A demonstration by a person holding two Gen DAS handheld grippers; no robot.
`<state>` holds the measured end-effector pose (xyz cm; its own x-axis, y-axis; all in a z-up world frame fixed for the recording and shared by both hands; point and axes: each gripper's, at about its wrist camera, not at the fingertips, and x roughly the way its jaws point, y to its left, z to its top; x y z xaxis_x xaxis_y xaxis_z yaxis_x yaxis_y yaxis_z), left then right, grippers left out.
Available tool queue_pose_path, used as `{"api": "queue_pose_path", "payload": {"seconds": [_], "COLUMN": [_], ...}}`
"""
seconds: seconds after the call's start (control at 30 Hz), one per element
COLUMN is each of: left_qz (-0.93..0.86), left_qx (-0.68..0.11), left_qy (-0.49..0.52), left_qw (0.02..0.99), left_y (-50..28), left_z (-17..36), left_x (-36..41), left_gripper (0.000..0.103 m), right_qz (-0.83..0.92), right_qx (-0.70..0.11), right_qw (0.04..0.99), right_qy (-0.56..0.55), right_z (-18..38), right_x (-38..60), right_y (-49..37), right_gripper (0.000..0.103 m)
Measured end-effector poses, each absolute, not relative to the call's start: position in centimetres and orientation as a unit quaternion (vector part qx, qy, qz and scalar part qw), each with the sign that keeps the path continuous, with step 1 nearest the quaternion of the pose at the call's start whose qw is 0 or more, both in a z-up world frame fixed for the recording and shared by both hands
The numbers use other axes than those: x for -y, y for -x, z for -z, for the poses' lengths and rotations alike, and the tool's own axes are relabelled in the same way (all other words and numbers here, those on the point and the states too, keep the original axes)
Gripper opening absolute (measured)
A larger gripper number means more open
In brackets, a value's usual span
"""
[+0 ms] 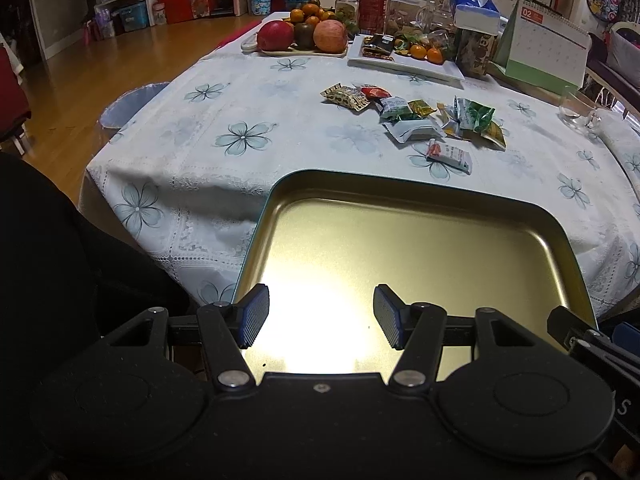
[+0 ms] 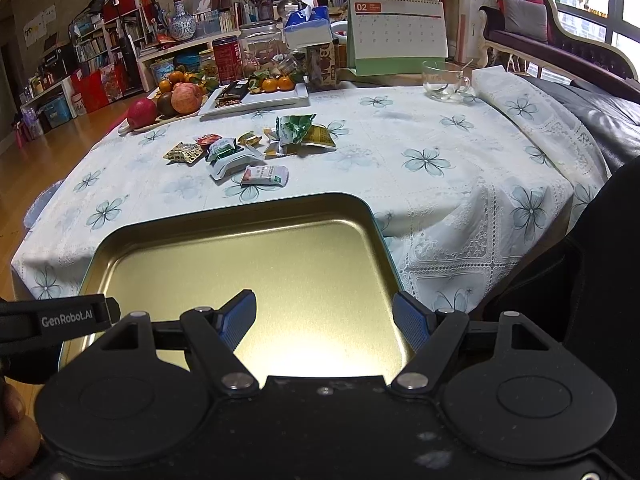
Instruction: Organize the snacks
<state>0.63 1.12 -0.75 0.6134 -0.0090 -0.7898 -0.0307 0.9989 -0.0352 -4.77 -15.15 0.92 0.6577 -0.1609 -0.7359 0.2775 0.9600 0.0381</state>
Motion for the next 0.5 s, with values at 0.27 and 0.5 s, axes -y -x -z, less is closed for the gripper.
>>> {"api": "queue_pose_path", "payload": {"seconds": [0.27,0.5], "left_qz": [-0.009,-0.01], "left_qx": [-0.44,-0.443], "left_qy": [0.022,0.026], "left_qw": [0.898,0.896], "left_y": [-0.54,-0.64], "left_z": [0.76,0.92], "left_x": [-1.22,-1.39], "left_gripper": [0.062,0.062], "right_qz": [0.118,0.118], "right_qx": [-0.398,-0.401], "right_qw": [0.907,0.906], "right_qy": [-0.067,-0.065], "right_z": [-0.87,-0.82], "right_x": [14.92,14.92], "right_y": [4.81,4.7], "right_gripper": [0.078,0.079]}}
